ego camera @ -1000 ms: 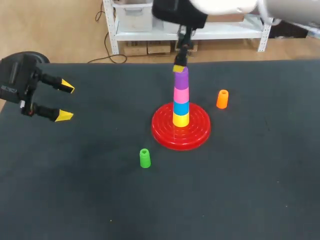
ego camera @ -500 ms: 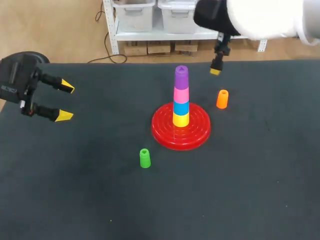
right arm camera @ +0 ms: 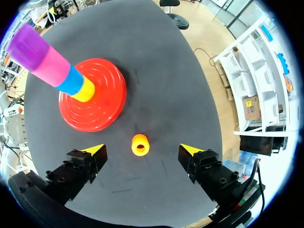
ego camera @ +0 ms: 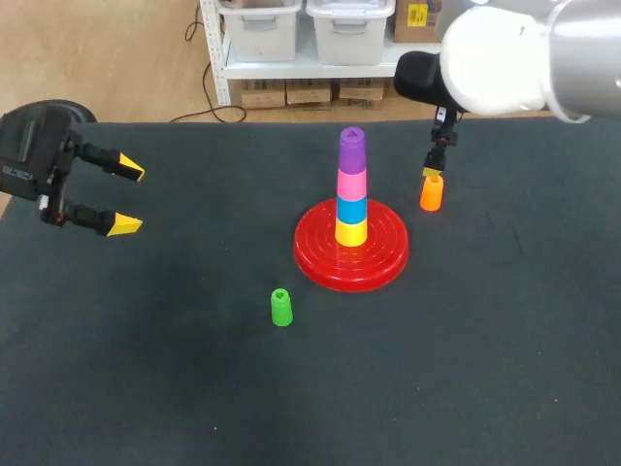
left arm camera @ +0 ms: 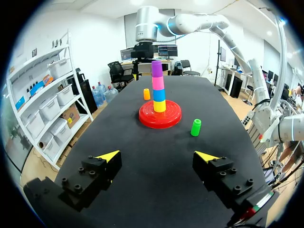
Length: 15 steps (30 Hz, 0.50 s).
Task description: Pick up and stack the cylinders on the red base in this order: pink,purple,orange,green
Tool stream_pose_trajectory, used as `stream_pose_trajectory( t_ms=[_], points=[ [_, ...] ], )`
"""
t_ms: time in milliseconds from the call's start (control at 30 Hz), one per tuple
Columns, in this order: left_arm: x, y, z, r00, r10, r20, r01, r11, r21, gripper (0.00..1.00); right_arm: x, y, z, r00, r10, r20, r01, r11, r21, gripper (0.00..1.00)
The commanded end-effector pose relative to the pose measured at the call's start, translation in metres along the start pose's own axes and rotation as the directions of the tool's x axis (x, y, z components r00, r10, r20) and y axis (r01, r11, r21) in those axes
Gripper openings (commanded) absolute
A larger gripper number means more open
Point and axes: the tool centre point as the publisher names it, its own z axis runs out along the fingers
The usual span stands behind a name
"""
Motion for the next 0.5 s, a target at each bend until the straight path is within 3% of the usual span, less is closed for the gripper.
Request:
stream_pose_trajectory(
  t_ms=[33,267,500],
  points=[
    [0.001,0.0,0.0,1.0,0.003,0.004,-0.003,1.0,-0.002,1.0,0.0,-0.014,0.012,1.0,-0.005,-0.012,0.004,0.998,-0.057,1.0],
    [0.001,0.0,0.0,1.0,0.003,0.004,-0.003,1.0,-0.002,1.0,0.015,-0.011,0.022,1.0,-0.013,-0.019,0.012,0.998,-0.062,1.0],
    [0.001,0.0,0.0,1.0,0.003,0.004,-0.003,1.0,-0.002,1.0,0.017,-0.002,0.036,1.0,-0.03,0.001,0.03,0.999,-0.045,1.0]
  ],
)
